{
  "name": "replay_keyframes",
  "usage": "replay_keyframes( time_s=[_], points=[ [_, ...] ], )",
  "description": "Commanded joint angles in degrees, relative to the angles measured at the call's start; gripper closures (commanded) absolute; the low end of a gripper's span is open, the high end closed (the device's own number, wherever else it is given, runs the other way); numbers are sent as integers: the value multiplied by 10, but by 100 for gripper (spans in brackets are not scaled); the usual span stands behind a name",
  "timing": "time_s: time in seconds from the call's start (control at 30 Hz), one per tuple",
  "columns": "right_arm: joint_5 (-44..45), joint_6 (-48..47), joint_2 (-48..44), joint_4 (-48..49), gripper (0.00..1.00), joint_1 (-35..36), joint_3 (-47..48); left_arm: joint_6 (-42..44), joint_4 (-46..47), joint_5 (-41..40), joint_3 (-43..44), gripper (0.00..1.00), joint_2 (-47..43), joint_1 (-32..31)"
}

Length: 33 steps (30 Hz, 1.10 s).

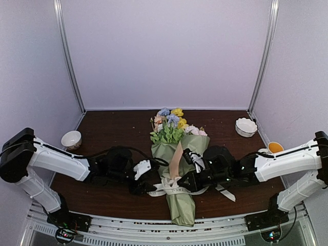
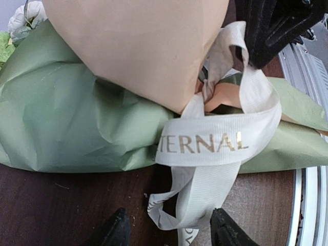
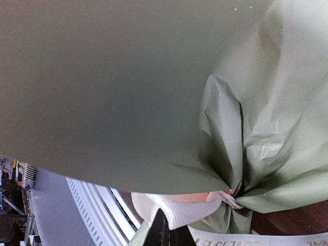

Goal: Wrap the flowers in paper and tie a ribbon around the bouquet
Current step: Cross the half-tied ribbon over the folded bouquet.

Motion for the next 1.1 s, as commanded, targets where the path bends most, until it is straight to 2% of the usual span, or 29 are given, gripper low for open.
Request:
replay_keyframes(
  time_s=[0.0,0.2,0.4,0.67,0.73,0.83,0.97,1.07],
  points=[
    [13,17,-41,-2,98,2,-23,7,18,23,18,43,12,-1],
    [-32,20,-63,-12,100,5,-35,11,-4,36,59,40,65,-2],
    [-73,32,-79,-21,100,5,-52,7,17,3,61,43,73,-2],
    [-135,49,-41,-15,100,5,-81,10,10,5,71,43,89,-2],
    [-132,50,-30,-13,97,2,-87,11,9,8,72,43,89,-1],
    [-124,49,-30,-22,76,-6,-86,12,8,6,71,43,87,-2],
    [-87,14,-79,-109,68,-11,-48,11,7,13,70,43,83,-2],
    [-56,-38,-124,-230,65,-12,-5,11,15,9,62,43,75,-1]
  ],
)
